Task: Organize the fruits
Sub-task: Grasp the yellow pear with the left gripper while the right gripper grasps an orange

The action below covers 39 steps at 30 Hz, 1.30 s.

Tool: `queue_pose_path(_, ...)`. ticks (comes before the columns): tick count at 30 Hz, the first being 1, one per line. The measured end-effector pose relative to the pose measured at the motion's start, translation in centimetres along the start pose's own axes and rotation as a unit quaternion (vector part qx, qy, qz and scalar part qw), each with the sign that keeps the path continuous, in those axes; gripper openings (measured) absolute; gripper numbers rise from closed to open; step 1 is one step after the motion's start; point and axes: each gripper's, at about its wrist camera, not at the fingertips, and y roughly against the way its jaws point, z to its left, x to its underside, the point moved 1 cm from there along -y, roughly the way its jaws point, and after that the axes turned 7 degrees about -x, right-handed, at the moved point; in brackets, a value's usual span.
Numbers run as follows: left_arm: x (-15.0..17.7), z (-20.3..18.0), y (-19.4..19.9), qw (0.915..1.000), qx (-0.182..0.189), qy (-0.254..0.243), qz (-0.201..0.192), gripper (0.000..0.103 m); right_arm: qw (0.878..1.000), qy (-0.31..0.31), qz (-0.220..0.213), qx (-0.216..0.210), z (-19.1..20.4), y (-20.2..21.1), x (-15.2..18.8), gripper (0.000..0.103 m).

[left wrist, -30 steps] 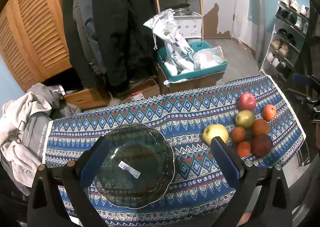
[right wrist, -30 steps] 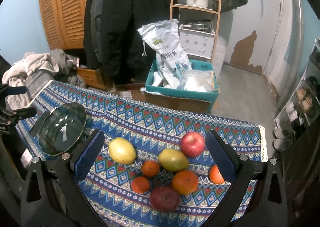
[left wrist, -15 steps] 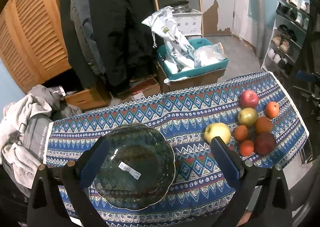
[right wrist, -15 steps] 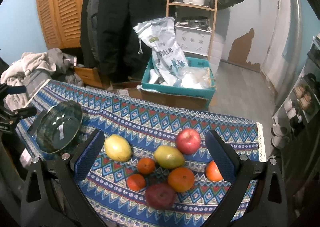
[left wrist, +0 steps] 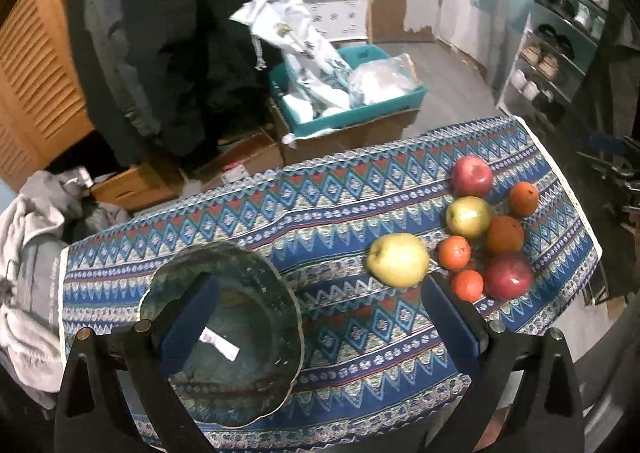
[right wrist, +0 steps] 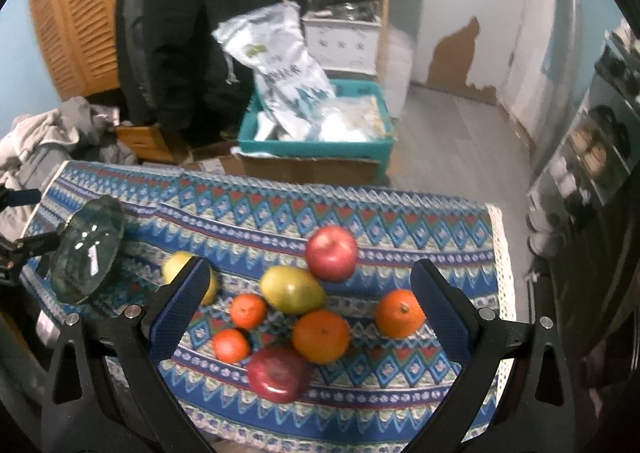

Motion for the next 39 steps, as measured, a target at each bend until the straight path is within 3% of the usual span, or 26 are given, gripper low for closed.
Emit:
queue_pose_path(9,-2.5,-3.8,-2.7,0.9988,0.02,-0.04,0.019,0.102,0.998,-0.019,0.06,0.02,-4.5,-1.8,1.1,0.098)
queue_pose_path(18,-4.2,-6.0,-7.0,0.9969,0.052,-0.022,0.054,0.102,0.991,-0.033,0.124,0.032,-8.1,-5.6,1.1,0.098)
queue_pose_path(27,-3.0,-7.4,-12.0,0.9925,0.065,-0.013,0.103,0.102,0.982,-0.07,0.171,0.038,-11.5,-10.6,3.0,0.095)
queue_pose_path(39,-1.7,-9.9,-16.1,0.9861,0.066,-0.03,0.149,0.102,0.974,-0.096,0.205,0.03,-13.6,-13.7,5.8,0.094)
